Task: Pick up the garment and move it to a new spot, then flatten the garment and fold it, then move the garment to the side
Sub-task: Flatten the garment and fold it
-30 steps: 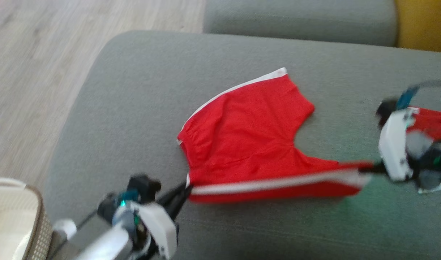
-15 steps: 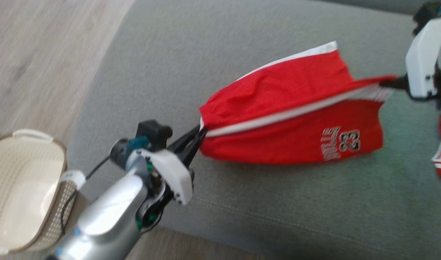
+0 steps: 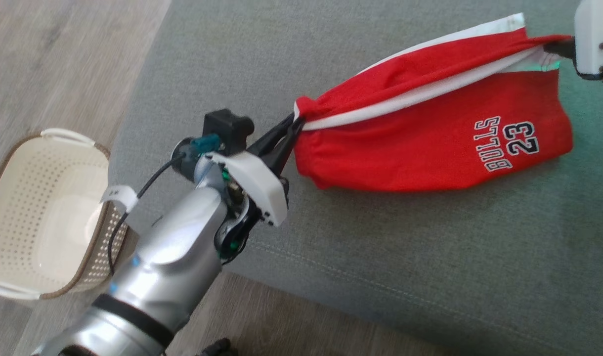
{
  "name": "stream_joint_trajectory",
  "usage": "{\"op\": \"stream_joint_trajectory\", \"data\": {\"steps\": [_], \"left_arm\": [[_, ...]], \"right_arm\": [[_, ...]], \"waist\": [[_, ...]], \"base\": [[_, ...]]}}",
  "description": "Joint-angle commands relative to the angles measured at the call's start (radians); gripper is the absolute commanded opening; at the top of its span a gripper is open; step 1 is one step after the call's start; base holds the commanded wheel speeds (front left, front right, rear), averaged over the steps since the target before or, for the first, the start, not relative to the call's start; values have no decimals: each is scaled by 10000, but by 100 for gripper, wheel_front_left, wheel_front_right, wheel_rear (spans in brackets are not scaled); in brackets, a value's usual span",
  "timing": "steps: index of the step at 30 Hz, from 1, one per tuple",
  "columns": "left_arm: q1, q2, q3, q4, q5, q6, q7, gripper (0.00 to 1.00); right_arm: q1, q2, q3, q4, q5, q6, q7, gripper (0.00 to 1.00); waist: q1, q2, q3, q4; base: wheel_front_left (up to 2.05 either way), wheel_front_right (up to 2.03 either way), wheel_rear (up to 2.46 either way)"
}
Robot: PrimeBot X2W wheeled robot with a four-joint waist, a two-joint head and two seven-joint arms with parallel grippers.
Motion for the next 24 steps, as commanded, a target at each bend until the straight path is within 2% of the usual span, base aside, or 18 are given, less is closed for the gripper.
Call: {"op": "stream_joint_trajectory", "data": {"steps": [1,18,19,20,21,22,24], "left_arm": [[-622,139,470,-11,-86,-40,-212,0],[-2072,-567,476,1847,-200,-222,-783,0],[-2122,-585,466,1915,-219,-230,-793,3],[-2166,-601,453,1980,-240,-236,-800,28],[-2207,-613,442,2044,-265,-242,-807,64],[-2239,-624,424,2116,-299,-248,-811,100],[-2305,-638,385,2222,-358,-257,-818,100]], "right_arm": [[-480,40,67,-216,-192,-4,-131,0],[-1617,-92,1015,450,-554,-4,-1328,0],[-1654,-93,1084,468,-538,-4,-1372,0],[-1694,-98,1144,486,-523,-4,-1436,26],[-1739,-108,1194,498,-531,-4,-1558,91],[-1777,-115,1233,544,-543,-4,-1676,100],[-1822,-97,1304,677,-572,-4,-1893,100]], "waist": [[0,0,198,80],[0,0,1149,330],[0,0,1196,339],[0,0,1242,348],[0,0,1288,355],[0,0,1328,361],[0,0,1387,363]], "base": [[0,0,0],[0,0,0],[0,0,0],[0,0,0],[0,0,0],[0,0,0],[0,0,0]]}}
